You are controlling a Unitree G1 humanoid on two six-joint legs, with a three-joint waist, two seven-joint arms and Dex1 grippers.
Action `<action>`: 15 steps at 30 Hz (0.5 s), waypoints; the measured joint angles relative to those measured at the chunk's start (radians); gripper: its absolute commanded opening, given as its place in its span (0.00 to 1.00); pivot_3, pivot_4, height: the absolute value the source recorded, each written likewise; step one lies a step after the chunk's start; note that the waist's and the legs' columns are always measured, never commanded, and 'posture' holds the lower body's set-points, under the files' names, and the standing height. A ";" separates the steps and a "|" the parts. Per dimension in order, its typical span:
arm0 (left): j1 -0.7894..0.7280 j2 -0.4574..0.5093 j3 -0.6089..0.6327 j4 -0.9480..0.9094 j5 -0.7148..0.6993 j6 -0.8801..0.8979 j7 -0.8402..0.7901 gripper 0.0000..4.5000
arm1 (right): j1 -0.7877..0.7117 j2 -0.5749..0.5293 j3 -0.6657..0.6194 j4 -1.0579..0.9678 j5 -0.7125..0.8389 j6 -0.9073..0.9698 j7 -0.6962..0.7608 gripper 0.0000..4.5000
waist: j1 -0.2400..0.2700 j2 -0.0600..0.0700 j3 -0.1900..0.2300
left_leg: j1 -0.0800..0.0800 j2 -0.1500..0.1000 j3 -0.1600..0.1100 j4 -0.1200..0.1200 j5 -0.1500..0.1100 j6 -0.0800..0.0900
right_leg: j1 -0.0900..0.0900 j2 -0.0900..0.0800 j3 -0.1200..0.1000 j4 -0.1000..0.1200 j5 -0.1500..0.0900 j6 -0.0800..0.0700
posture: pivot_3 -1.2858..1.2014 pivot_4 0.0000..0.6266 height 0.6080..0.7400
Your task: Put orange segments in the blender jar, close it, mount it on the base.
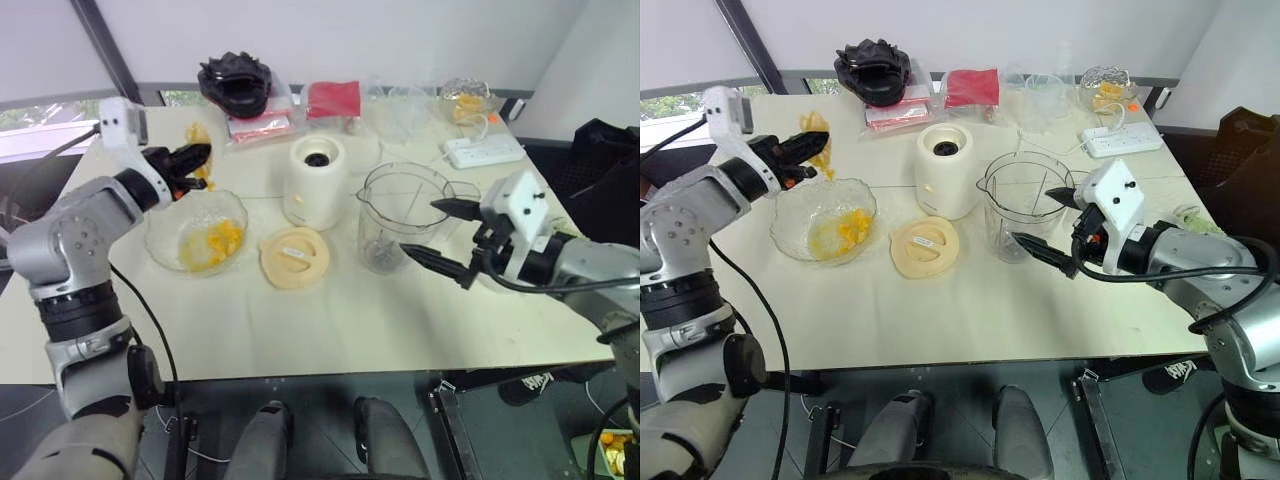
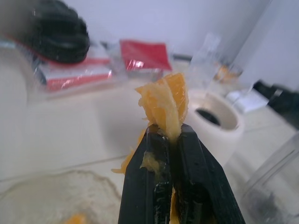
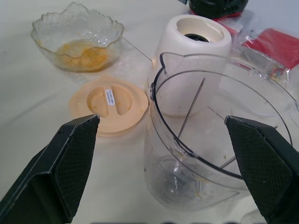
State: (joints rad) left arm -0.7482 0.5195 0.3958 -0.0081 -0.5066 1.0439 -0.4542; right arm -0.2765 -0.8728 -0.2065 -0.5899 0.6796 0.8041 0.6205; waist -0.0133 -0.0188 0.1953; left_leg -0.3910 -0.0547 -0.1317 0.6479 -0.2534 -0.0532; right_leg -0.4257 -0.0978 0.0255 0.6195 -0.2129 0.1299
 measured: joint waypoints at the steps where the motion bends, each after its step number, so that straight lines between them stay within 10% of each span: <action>1: 0.010 0.021 -0.027 0.015 0.018 0.003 0.008 0.01 | 0.001 0.004 0.000 -0.001 0.000 -0.001 -0.004 1.00 | -0.002 0.000 0.000 | 0.000 0.000 0.000 0.000 0.000 0.000 | 0.000 0.000 0.000 0.000 0.000 0.000 | 0.52 0.24 1.00; 15: 0.056 0.254 -0.433 0.343 0.293 -0.202 -0.141 0.01 | 0.001 0.052 0.034 -0.005 -0.020 -0.009 -0.023 1.00 | 0.003 0.000 0.000 | 0.000 0.000 0.000 0.000 0.000 0.000 | 0.000 0.000 0.000 -0.001 0.000 0.000 | 0.52 0.24 1.00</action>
State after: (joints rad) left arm -0.6925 0.7730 -0.0375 0.3345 -0.2133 0.8417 -0.5957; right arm -0.2752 -0.8208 -0.1721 -0.5949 0.6595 0.7951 0.5971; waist -0.0103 -0.0188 0.1953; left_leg -0.3911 -0.0547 -0.1314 0.6475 -0.2535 -0.0531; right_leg -0.4257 -0.0977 0.0257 0.6187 -0.2129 0.1294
